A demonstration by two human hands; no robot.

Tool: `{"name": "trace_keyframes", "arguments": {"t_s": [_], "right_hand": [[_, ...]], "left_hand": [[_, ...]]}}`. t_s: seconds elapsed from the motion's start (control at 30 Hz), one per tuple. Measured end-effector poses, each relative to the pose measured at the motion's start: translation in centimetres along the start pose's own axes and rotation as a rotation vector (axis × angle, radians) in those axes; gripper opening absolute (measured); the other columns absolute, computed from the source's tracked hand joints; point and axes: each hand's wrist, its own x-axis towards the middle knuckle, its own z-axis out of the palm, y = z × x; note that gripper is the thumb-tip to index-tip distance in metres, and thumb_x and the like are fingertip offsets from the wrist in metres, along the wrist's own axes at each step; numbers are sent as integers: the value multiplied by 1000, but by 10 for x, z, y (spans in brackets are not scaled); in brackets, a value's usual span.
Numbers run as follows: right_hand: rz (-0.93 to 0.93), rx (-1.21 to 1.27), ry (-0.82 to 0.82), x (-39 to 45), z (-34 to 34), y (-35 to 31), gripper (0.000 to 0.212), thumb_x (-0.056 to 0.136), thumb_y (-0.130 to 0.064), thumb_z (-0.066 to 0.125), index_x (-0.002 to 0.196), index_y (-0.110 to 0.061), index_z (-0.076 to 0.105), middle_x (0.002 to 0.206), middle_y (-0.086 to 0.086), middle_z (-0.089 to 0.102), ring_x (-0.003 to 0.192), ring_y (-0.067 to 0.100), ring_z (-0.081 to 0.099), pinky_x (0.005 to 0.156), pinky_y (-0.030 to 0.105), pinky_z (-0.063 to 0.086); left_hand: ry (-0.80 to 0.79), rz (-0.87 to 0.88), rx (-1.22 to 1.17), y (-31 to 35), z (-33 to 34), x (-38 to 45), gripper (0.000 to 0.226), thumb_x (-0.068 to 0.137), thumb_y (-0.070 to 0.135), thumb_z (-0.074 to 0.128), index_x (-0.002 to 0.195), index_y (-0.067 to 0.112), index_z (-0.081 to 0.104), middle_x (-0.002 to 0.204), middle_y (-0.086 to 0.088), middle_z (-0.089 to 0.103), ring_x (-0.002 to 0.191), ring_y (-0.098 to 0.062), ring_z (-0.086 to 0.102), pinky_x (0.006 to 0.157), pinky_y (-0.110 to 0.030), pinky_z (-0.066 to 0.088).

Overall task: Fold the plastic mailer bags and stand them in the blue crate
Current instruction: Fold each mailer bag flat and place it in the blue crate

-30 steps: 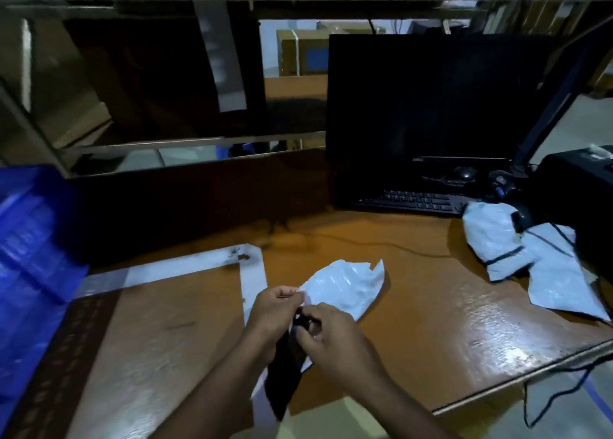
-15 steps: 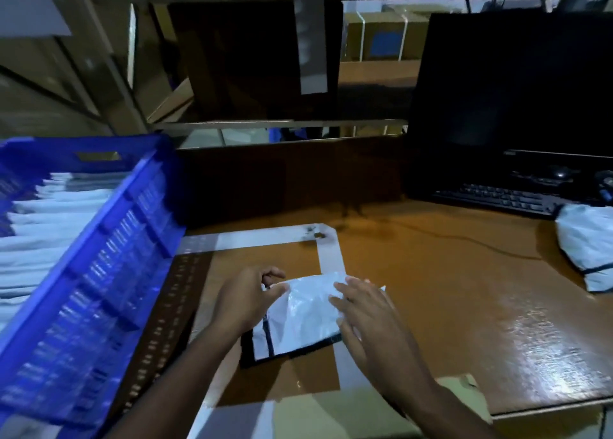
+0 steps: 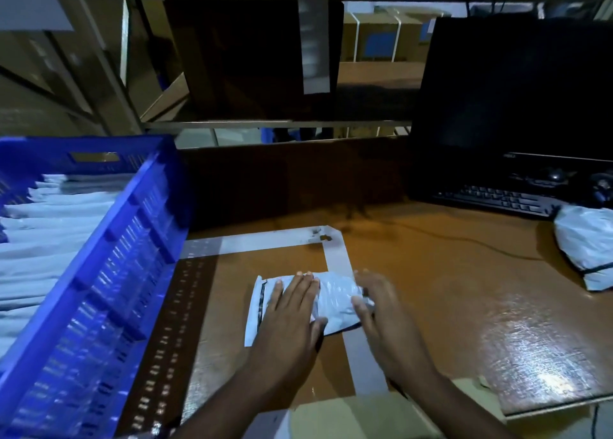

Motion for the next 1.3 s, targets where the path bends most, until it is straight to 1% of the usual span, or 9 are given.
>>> {"name": "trace_keyframes", "arguments": {"t_s": [0.17,0.33,0.43,0.67,0.8,0.93,1.0,1.13,1.3], "right_hand": [[213,78,29,24,3,4,47,96,-70,36,124,-38,58,116,-15,64,100,4,61,78,38,60],[479,545,-74,50,2,1,6,89,-31,73,92,-26,76,90,-7,76,85,17,73,80,47,62],[549,769,-95,56,-15,0,6,87,-9,76,92,-11,77,92,11,77,82,27,71,79,43,58],[510,532,139,72,-20,7,7,89,-17,74,86,-23,74,80,-1,74,75,21,70,73,48,60],[116,-63,201,54,-11,-9,17,98,-38,58,115,-36,64,115,-16,62,103,8,59,88,33,55],[-287,-289,47,42,8,-28,39,106,-30,45,143,-21,54,148,-3,51,139,14,44,119,29,18],[-305,-394,-49,32,20,-24,50,104,-40,34,147,-18,49,157,3,36,145,19,38,121,34,13],[-228,-347,-274,4,28,0,71,96,-69,0,159,-38,-4,162,-15,-22,149,3,-21,122,32,-13],[-252,-430,-233,18,28,-1,82,90,-76,-13,159,-35,-3,166,-8,-15,152,9,-16,122,40,-8]], "left_hand": [[-23,25,38,-4,2,-1,66,105,56,26,163,31,4,168,16,-9,148,5,-24,125,-33,-12],[-35,67,30,-3,-1,-4,68,106,53,30,162,30,0,166,17,-13,145,7,-28,121,-28,-20],[-56,73,46,-2,-4,-6,69,106,56,25,162,31,-6,164,18,-19,146,5,-28,124,-31,-15],[-80,40,29,-3,2,-7,70,104,61,23,161,35,-8,165,20,-20,149,1,-25,126,-38,-8],[-85,52,7,-2,-6,-3,70,104,59,26,162,31,-2,167,17,-13,149,3,-23,126,-38,-8],[-45,71,106,-9,-12,7,64,106,53,13,163,24,7,170,8,-1,153,-3,-16,126,-38,-7],[-68,41,131,-19,-11,4,75,99,63,0,162,25,9,169,9,-2,154,-4,-13,125,-35,-10],[-26,-22,127,-30,-2,-9,84,95,73,-5,163,24,7,167,10,-4,154,-4,-10,124,-30,-8],[-59,-87,96,-25,-12,-1,90,85,77,-16,160,29,-8,161,15,-23,144,2,-29,115,-21,-24]]}}
